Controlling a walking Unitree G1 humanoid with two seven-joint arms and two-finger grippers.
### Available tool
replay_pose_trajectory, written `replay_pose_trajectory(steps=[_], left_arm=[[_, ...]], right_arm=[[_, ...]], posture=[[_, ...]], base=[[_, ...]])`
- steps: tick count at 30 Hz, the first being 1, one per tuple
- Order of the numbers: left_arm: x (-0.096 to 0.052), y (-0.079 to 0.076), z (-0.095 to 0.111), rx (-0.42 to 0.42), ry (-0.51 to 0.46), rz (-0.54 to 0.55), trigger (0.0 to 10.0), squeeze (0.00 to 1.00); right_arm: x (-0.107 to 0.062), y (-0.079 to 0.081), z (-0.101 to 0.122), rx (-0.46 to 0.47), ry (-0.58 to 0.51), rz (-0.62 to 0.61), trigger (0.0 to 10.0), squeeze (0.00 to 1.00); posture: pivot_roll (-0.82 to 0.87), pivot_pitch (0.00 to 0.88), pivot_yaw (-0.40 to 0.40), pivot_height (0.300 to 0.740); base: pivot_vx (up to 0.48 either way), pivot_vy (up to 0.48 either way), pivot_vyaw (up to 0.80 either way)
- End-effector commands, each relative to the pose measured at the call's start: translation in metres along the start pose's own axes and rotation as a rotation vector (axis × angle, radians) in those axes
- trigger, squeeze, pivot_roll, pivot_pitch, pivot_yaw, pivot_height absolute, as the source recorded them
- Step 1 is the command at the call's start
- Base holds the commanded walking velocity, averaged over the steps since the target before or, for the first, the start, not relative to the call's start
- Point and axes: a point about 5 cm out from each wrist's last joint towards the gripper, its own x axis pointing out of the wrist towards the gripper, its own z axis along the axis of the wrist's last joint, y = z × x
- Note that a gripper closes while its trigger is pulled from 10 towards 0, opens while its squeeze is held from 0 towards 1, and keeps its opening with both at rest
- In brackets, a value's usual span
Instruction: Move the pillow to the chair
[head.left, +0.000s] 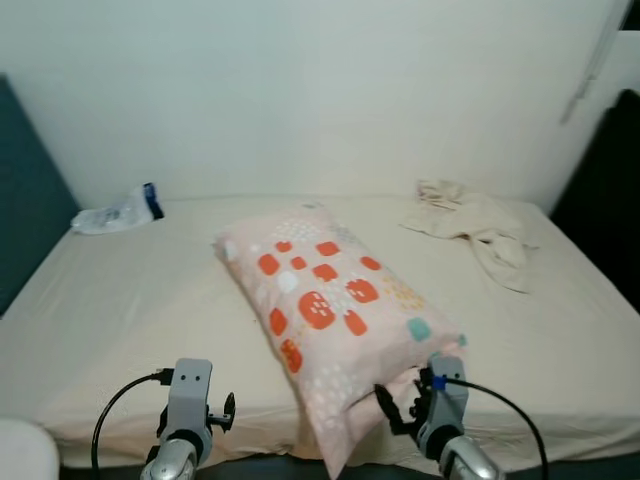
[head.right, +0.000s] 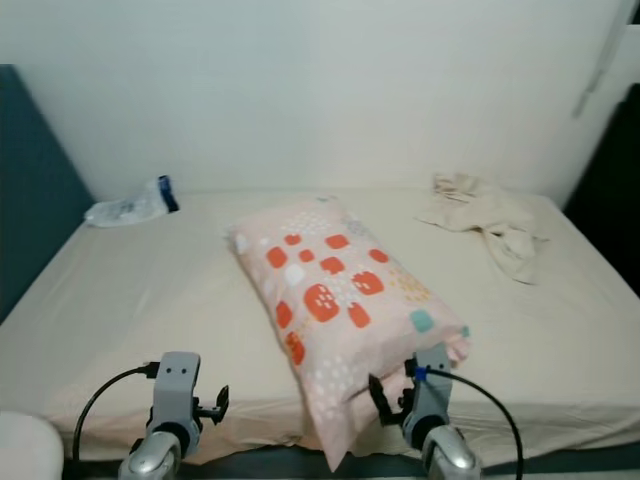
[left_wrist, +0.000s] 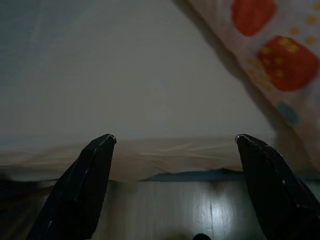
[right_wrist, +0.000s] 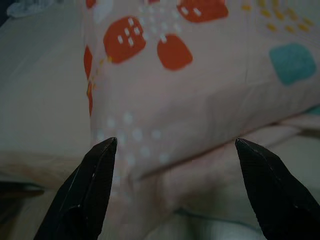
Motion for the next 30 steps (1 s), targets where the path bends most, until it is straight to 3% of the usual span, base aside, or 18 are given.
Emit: replay_pose_trajectory(steps=[1,12,17,26,30], left_arm=[[0.003,0.012,0.000,-0.005,0.005,0.042,10.0,0.00],[0.011,0.032,0.010,-0.015,-0.011,0.098,10.0,0.00],[0.012,0.030,0.010,-0.022,-0.021,0.093,10.0,0.00],[0.013,0.024,0.012,-0.017,-0.032,0.051,10.0,0.00],[0.015,0.018,0.013,0.003,-0.034,0.013,10.0,0.00]], right_arm=[[0.002,-0.008,0.004,0.029,-0.005,-0.034,10.0,0.00],[0.010,-0.027,0.031,0.006,-0.059,-0.105,10.0,0.00],[0.012,-0.031,0.029,0.006,-0.034,-0.167,10.0,0.00],[0.013,-0.029,0.029,0.025,-0.042,-0.170,10.0,0.00],[0.014,-0.031,0.027,0.024,-0.019,-0.221,10.0,0.00]], posture=[[-0.05,0.000,-0.018,0.740],[-0.05,0.000,-0.027,0.740],[-0.05,0.000,-0.022,0.740],[-0.05,0.000,-0.013,0.740],[-0.06,0.000,-0.002,0.740]], base=[[0.000,0.000,0.77],[0.000,0.000,0.76],[0.000,0.000,0.33],[0.000,0.000,0.00],[0.000,-0.480,0.00]])
